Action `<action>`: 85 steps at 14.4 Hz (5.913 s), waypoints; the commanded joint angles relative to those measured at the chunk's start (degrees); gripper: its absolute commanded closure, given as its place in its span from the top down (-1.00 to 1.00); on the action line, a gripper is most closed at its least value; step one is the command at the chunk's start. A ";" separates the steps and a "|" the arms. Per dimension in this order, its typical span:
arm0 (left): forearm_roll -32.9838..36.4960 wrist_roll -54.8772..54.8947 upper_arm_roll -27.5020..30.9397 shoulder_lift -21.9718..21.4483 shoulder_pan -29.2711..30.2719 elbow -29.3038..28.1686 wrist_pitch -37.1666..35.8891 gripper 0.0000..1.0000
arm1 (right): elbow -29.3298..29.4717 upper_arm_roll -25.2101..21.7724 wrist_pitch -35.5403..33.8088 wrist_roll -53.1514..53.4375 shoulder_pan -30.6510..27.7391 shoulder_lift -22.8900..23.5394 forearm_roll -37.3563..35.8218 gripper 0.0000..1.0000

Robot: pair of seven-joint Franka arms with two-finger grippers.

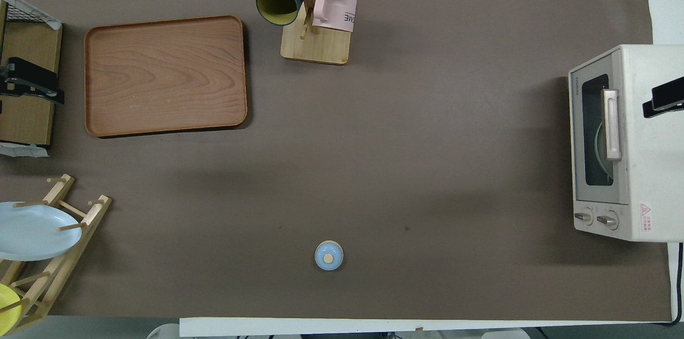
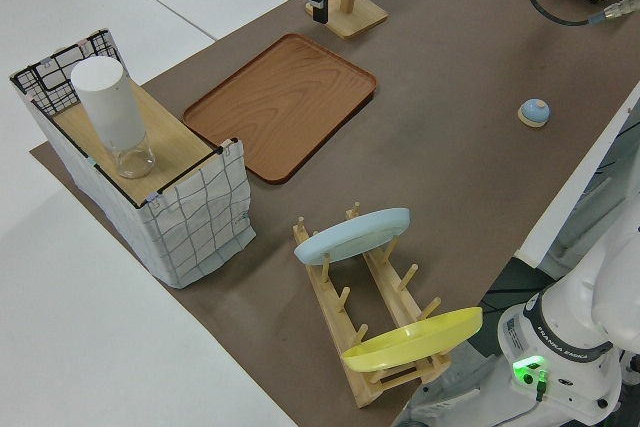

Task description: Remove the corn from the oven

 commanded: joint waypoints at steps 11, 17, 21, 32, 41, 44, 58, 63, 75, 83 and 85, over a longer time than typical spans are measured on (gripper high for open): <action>-0.03 0.21 -0.13 -1.18 0.38 -1.16 -0.50 1.00 | -15.32 0.06 18.31 -0.53 0.21 1.88 -6.14 -1.00; -0.03 0.21 -0.13 -1.18 0.38 -1.24 -0.50 1.00 | -20.50 -0.03 22.52 -0.79 -0.23 1.79 -7.19 -1.00; -0.03 0.21 -0.13 -1.27 0.38 -1.16 -0.50 1.00 | -24.27 0.06 26.11 -0.62 0.12 1.97 -7.37 -1.00; -0.03 0.21 -0.13 -1.18 0.38 -1.16 -0.50 1.00 | -25.96 0.24 41.24 9.22 8.82 13.39 -5.79 -1.00; -0.03 0.21 -0.13 -1.18 0.38 -1.24 -0.50 1.00 | -22.09 0.06 38.82 15.20 12.88 12.36 -0.08 -0.24; -0.03 0.21 -0.13 -1.27 0.38 -1.16 -0.50 1.00 | -22.27 -0.20 30.29 15.55 8.75 9.53 -0.16 0.35; -0.03 0.21 -0.13 -1.18 0.38 -1.24 -0.50 1.00 | -31.67 -0.20 32.55 9.85 5.57 6.28 -7.97 -0.69; -0.03 0.21 -0.13 -1.18 0.38 -1.16 -0.50 1.00 | -22.84 0.23 24.23 13.33 13.37 8.98 -11.06 -1.00; -0.03 -0.05 -0.13 -1.70 0.29 -2.46 -0.24 1.00 | 29.06 8.32 21.02 67.30 40.19 49.16 -0.08 -0.89; -0.73 -3.27 -0.75 -12.87 -6.87 -32.49 28.27 1.00 | 24.62 8.15 14.47 56.76 32.32 36.81 -0.61 0.01; -0.73 -19.22 -0.66 -5.98 -19.77 -33.86 39.09 1.00 | 9.55 8.06 15.91 45.84 25.73 27.07 -1.04 -0.21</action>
